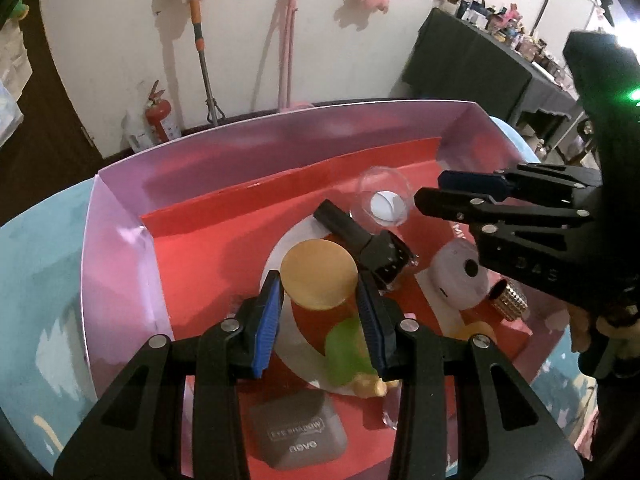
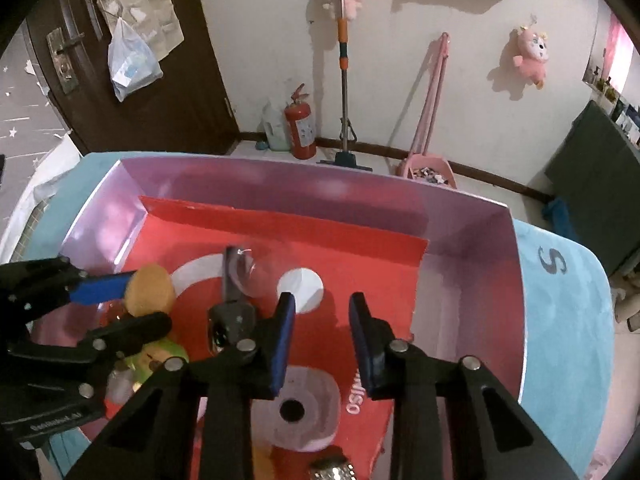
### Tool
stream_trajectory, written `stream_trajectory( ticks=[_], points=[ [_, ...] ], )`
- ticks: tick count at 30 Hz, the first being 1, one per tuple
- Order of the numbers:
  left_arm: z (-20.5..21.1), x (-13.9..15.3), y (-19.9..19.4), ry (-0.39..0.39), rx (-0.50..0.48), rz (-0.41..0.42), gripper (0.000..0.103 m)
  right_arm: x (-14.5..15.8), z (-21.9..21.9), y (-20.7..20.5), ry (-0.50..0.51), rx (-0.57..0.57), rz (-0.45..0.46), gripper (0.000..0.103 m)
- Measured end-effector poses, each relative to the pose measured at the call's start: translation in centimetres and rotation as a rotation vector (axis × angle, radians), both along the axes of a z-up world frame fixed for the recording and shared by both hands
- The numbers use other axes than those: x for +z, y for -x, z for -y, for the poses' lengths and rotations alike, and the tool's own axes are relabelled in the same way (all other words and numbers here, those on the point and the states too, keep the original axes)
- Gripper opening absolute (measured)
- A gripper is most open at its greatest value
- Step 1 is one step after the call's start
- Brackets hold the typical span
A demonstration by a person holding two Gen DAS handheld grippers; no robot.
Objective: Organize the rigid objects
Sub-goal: 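Carry the orange sponge and glass cup over the pink box with both tools, then lower both tools into the box and open them to release the sponge and cup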
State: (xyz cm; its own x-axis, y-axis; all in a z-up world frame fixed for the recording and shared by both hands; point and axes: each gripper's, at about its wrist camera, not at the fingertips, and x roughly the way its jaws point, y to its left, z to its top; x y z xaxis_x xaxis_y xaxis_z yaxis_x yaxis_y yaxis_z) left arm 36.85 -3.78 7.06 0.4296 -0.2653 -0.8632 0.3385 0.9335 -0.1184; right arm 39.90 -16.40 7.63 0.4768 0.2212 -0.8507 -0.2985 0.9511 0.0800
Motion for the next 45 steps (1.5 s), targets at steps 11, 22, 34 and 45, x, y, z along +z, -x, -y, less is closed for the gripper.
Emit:
stream_trajectory(
  ticks=[11,22,34,45],
  points=[
    [-0.2,-0.6,-1.2,0.009,0.001,-0.031,0.036,0.8,-1.8,-1.3,-0.039,0.038,-0.008,0.058],
    [0.3,-1.0,-1.6,0.012,-0.001,-0.054,0.036,-0.5,-3.7,-2.3,-0.003,0.057,-0.022,0.059],
    [0.5,-1.2,-1.9,0.017,-0.010,-0.065,0.036,-0.1,-2.5,-2.3,-0.008,0.051,-0.031,0.041],
    [0.7,-1.4,-2.1,0.009,-0.012,-0.064,0.036,0.3,-0.3,-2.0,-0.004,0.012,-0.043,0.041]
  ],
)
